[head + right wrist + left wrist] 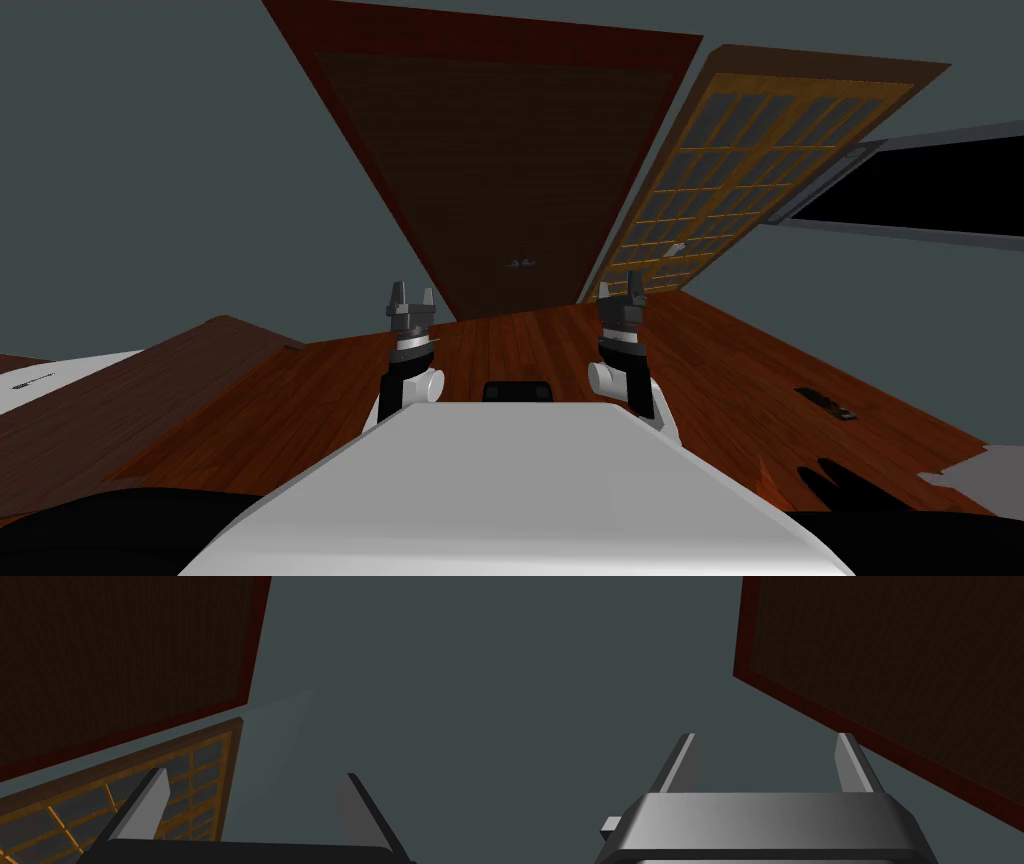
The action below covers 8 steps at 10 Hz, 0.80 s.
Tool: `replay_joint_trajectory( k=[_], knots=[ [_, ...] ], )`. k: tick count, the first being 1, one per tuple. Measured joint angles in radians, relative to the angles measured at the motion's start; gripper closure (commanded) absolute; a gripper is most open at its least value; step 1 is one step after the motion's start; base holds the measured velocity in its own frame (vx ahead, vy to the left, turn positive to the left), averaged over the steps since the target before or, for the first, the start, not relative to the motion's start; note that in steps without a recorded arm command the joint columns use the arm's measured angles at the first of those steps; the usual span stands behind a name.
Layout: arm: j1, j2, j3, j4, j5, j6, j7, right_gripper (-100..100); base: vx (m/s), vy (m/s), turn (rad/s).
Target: Pull the door open
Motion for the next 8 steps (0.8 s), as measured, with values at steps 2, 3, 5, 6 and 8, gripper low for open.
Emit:
replay_joint_trajectory(
  k=[2, 3, 5, 6, 8],
  knots=[
    [-0.011, -0.012, 0.0, 0.036, -0.002, -0.007, -0.002, -100, 0.14, 0.009, 0.038],
    [-0.016, -0.018, 0.001, 0.059, -0.003, -0.016, -0.002, -100, 0.163, -0.005, 0.058],
    [-0.024, -0.039, -0.005, 0.11, -0.011, -0.034, -0.01, -100, 0.146, 0.014, 0.057],
    [-0.027, -0.049, -0.006, 0.136, -0.015, -0.042, -0.014, -100, 0.142, 0.025, 0.06],
    [-0.042, -0.061, -0.004, 0.189, -0.017, -0.057, -0.016, -100, 0.1, 0.02, 0.041]
  ],
)
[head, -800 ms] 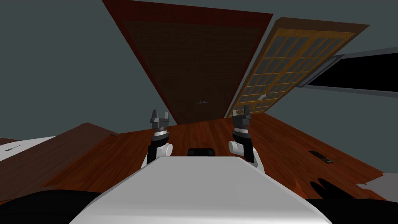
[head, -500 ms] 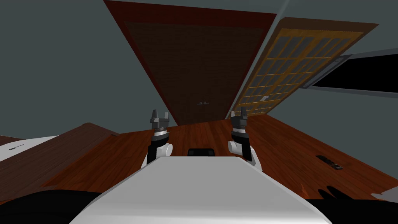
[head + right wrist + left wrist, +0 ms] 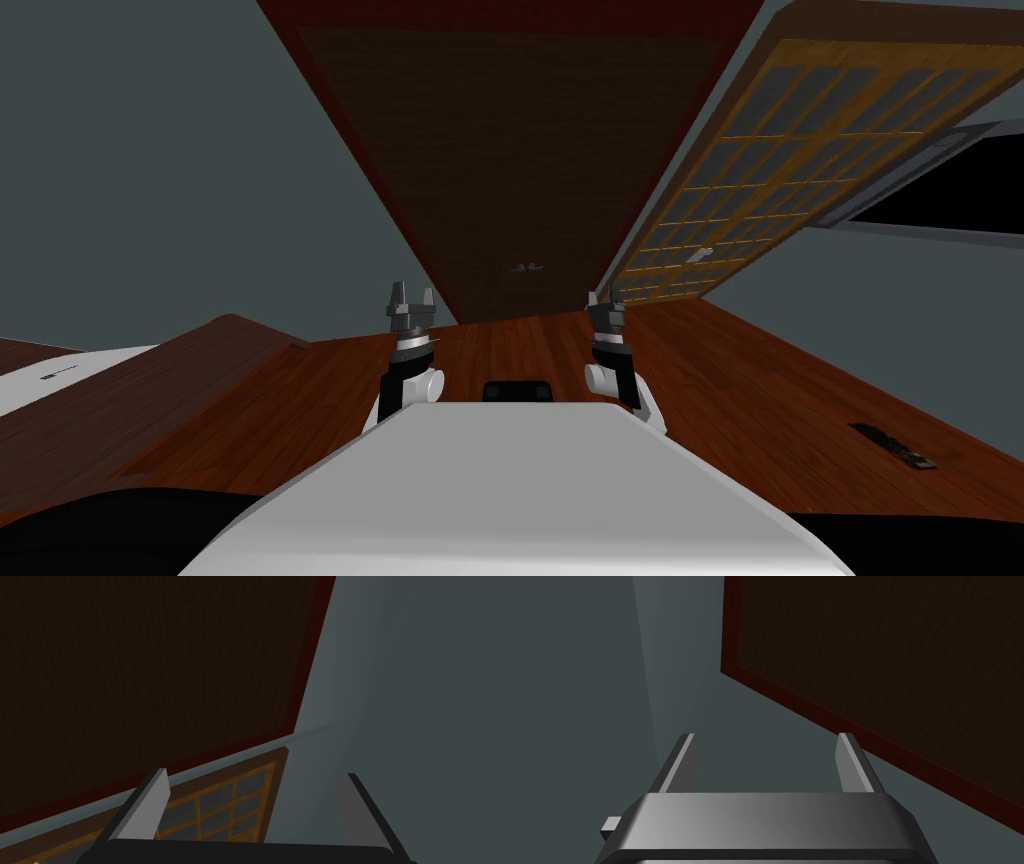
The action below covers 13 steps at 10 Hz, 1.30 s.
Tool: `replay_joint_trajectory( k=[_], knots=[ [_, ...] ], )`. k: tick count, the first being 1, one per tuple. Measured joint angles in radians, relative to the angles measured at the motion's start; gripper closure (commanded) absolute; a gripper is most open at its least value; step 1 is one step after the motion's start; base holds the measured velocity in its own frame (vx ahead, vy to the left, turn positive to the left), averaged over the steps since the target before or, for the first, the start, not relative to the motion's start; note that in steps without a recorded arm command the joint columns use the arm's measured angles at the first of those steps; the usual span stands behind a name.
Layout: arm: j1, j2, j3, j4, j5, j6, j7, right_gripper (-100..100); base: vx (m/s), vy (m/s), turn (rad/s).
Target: Pull the door open
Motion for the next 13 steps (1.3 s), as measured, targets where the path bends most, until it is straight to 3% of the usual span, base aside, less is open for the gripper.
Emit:
replay_joint_trajectory(
  k=[6, 8, 13],
  knots=[
    [-0.026, -0.042, -0.003, 0.138, -0.014, -0.041, -0.014, -100, 0.101, 0.011, 0.054],
    [-0.05, -0.056, -0.006, 0.199, -0.019, -0.052, -0.018, -100, 0.098, 0.013, 0.065],
    [-0.072, -0.091, -0.006, 0.335, -0.032, -0.099, -0.03, -100, 0.102, 0.013, 0.063]
  ],
)
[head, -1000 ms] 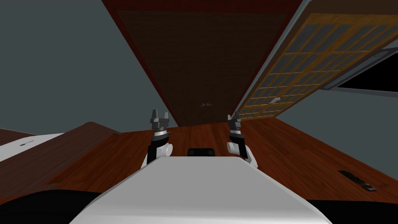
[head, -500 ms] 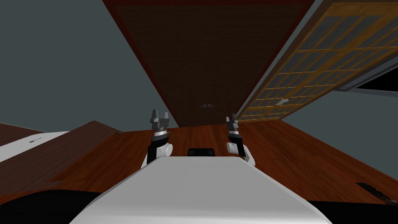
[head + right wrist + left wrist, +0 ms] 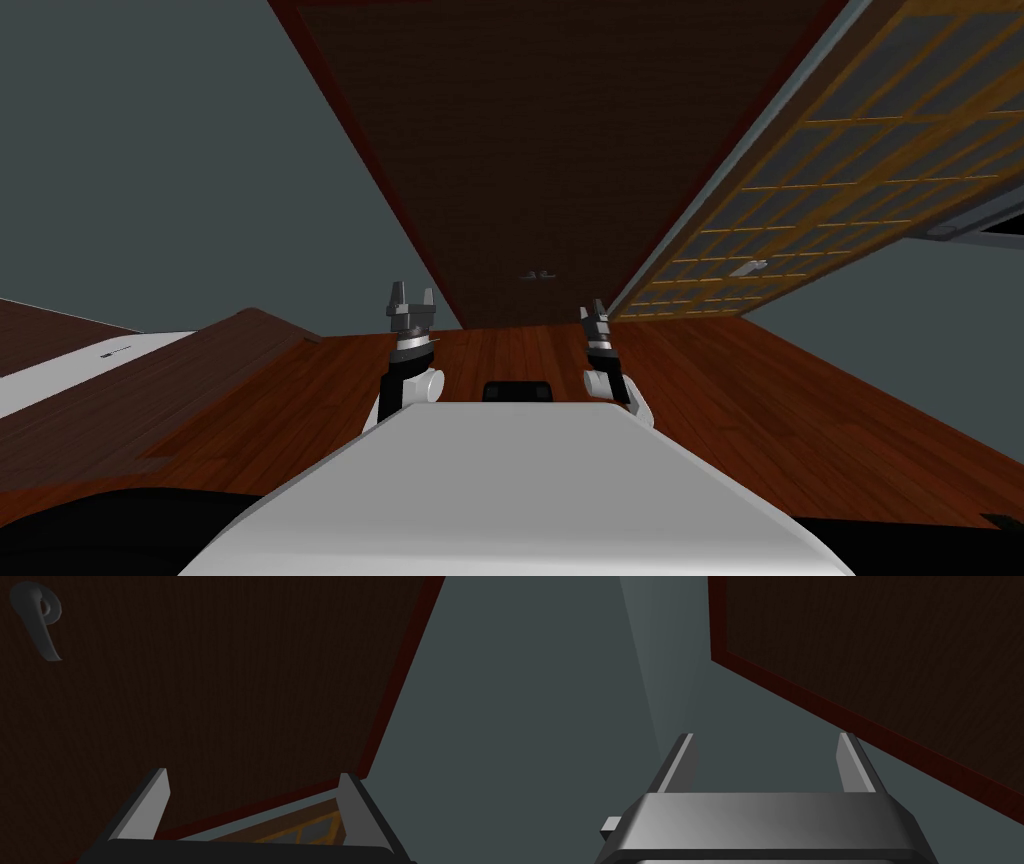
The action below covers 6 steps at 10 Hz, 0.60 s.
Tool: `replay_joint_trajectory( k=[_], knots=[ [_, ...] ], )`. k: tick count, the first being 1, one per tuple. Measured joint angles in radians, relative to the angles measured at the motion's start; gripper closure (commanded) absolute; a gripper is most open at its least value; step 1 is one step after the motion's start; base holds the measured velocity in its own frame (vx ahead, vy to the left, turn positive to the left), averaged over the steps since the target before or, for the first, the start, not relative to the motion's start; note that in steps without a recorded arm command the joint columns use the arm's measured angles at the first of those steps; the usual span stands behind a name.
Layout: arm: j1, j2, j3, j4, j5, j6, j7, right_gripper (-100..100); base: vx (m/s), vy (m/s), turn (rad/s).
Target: Pull the door open
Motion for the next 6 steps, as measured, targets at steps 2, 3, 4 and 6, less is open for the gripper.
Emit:
replay_joint_trajectory(
  k=[2, 3, 4, 6],
  knots=[
    [-0.012, -0.012, 0.0, 0.059, -0.005, -0.018, -0.004, -100, 0.102, 0.005, 0.058],
    [-0.018, -0.02, -0.001, 0.086, -0.008, -0.026, -0.007, -100, 0.072, 0.001, 0.024],
    [-0.028, -0.024, -0.002, 0.109, -0.009, -0.03, -0.008, -100, 0.059, 0.006, 0.048],
    [-0.036, -0.036, -0.004, 0.157, -0.014, -0.044, -0.013, -100, 0.08, 0.009, 0.069]
  ],
)
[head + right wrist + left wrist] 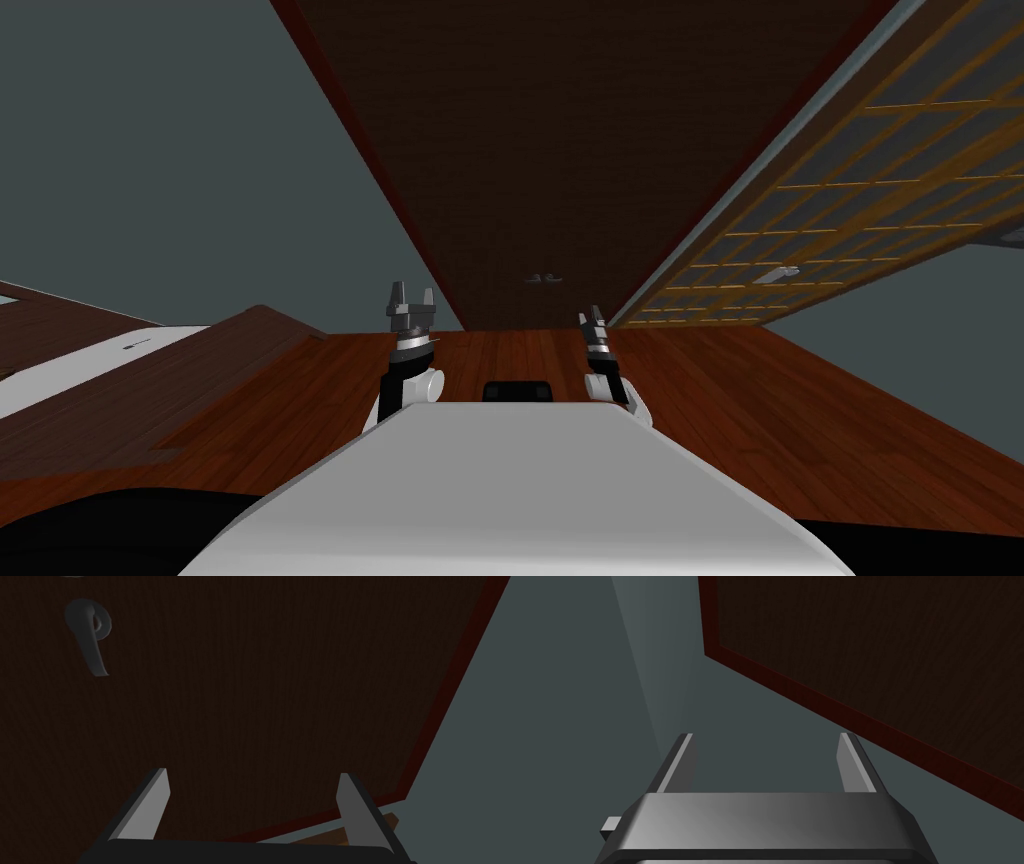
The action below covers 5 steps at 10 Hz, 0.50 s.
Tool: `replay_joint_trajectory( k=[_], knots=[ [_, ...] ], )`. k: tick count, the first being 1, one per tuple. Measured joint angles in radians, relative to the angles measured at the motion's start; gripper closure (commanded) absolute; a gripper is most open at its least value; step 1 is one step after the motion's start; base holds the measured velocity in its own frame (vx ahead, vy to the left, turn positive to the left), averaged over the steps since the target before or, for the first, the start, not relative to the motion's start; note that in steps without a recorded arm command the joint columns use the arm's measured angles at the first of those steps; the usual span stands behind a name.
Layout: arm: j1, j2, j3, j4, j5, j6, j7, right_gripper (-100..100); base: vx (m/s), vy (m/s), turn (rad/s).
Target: Pull the door open
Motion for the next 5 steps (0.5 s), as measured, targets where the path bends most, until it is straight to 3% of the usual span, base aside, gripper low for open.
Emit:
replay_joint_trajectory(
  k=[5],
  knots=[
    [-0.031, -0.028, -0.002, 0.13, -0.011, -0.038, -0.011, -100, 0.083, 0.002, 0.052]
  ],
)
